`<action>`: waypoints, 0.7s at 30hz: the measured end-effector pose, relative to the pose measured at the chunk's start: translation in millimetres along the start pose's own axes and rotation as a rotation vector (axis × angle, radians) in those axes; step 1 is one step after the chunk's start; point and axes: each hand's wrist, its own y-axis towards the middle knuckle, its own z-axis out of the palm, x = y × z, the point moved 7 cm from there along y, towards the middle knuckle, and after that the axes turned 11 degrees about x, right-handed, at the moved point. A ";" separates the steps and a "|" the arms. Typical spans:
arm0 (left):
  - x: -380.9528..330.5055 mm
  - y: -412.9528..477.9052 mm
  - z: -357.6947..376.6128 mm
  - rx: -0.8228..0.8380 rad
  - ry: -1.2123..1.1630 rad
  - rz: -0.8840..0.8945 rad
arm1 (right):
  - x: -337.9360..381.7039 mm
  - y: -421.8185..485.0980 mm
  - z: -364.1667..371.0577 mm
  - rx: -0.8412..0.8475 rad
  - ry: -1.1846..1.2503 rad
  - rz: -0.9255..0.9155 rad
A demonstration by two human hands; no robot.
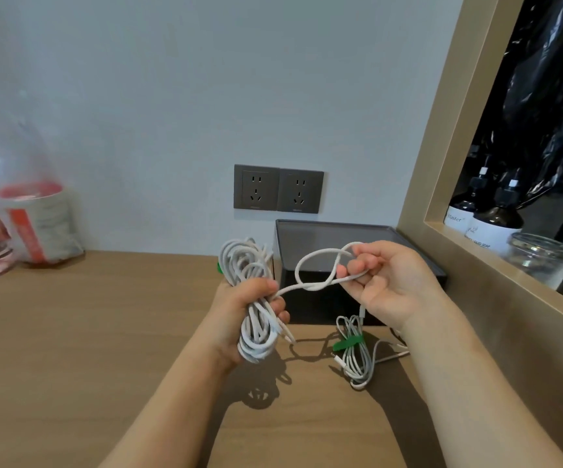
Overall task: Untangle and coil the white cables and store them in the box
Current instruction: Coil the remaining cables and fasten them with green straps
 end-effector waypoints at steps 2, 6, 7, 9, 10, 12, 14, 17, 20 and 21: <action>-1.0 1.1 -7.4 -0.060 -0.054 -0.014 | -2.0 -0.9 -1.3 0.007 0.013 0.021; 0.2 1.6 -25.1 -0.197 -0.149 -0.032 | 2.7 1.2 -4.6 -0.080 -0.569 0.025; 0.4 1.4 -25.8 -0.202 -0.171 -0.033 | 5.1 2.2 -5.8 -0.131 -0.713 0.009; -3.1 0.5 -24.2 -0.195 -0.203 -0.019 | 10.7 2.3 -6.0 -0.217 -0.941 -0.054; -5.6 -0.7 -23.2 -0.190 -0.224 -0.006 | 13.2 1.3 -5.4 -0.258 -1.044 -0.097; -11.3 -2.6 -21.4 -0.186 -0.272 0.029 | 15.1 0.0 -5.5 -0.318 -1.226 -0.175; -15.8 -4.1 -22.2 -0.200 -0.317 0.075 | 15.2 -0.8 -0.7 -0.353 -1.393 -0.234; -16.8 -4.4 -26.7 -0.233 -0.383 0.098 | 15.7 -4.2 11.1 -0.433 -1.685 -0.330; -16.0 -5.5 -40.4 -0.324 -0.353 0.099 | -2.5 5.0 21.6 -0.215 -1.801 -0.294; -15.6 -6.3 -45.6 -0.358 -0.319 0.100 | -11.0 8.8 21.8 -0.112 -1.778 -0.230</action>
